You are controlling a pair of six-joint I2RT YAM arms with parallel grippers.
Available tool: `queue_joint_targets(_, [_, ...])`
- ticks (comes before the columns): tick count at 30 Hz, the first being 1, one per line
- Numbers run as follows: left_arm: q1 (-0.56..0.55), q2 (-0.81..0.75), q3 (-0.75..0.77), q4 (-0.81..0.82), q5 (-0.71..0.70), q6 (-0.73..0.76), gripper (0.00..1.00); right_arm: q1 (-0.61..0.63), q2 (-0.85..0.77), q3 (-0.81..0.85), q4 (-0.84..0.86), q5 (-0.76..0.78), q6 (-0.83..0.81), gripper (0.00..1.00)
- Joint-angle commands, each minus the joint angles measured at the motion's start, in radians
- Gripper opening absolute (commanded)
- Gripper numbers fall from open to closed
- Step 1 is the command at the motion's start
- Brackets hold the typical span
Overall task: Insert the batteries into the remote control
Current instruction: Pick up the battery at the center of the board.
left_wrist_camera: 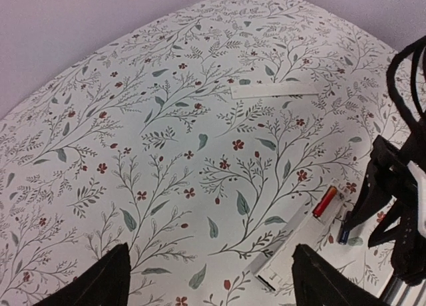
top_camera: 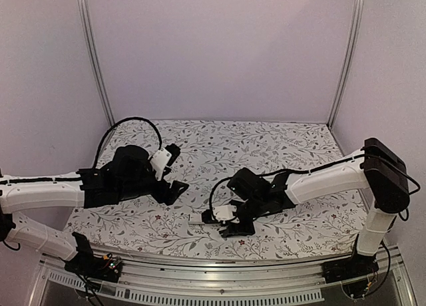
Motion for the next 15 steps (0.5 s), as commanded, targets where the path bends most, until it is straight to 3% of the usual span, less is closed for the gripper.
queue_joint_targets(1, [0.015,-0.021,-0.031,0.000,-0.065,-0.028,0.84,0.002,0.071,0.056,-0.117,0.045,-0.090,0.35])
queue_joint_targets(10, [0.017,0.005,-0.029,0.015,-0.044,-0.012,0.84,0.002,0.121,0.115,-0.142,0.097,-0.104,0.29])
queue_joint_targets(15, [0.018,0.004,-0.029,0.015,-0.045,-0.004,0.84,0.002,0.150,0.128,-0.192,0.130,-0.109,0.20])
